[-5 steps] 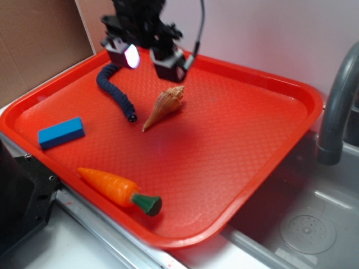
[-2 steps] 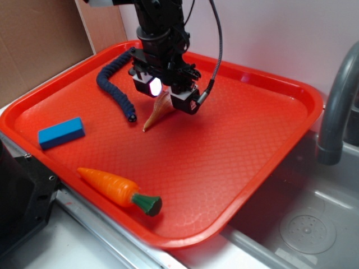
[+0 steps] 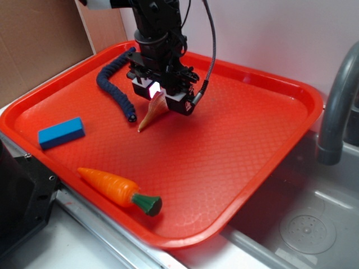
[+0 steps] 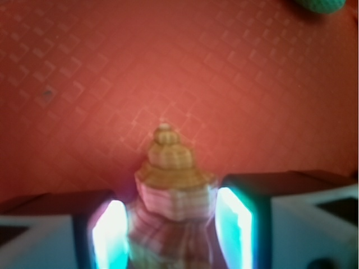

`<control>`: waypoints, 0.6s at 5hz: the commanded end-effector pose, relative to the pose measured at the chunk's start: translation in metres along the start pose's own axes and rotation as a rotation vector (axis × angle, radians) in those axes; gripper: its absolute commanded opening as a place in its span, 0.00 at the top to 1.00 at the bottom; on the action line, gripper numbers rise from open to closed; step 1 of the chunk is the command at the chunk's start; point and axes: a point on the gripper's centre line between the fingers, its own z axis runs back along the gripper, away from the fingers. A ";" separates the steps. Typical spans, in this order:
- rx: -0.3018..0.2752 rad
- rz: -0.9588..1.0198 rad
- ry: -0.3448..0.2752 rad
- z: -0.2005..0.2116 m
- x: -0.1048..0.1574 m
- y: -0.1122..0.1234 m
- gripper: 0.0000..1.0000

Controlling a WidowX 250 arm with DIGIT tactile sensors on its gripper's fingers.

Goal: Grab the shell.

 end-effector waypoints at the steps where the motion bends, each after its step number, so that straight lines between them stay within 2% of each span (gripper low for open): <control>1: -0.022 -0.020 -0.024 0.057 0.005 -0.001 1.00; 3: -0.114 -0.058 0.063 0.125 -0.012 0.001 1.00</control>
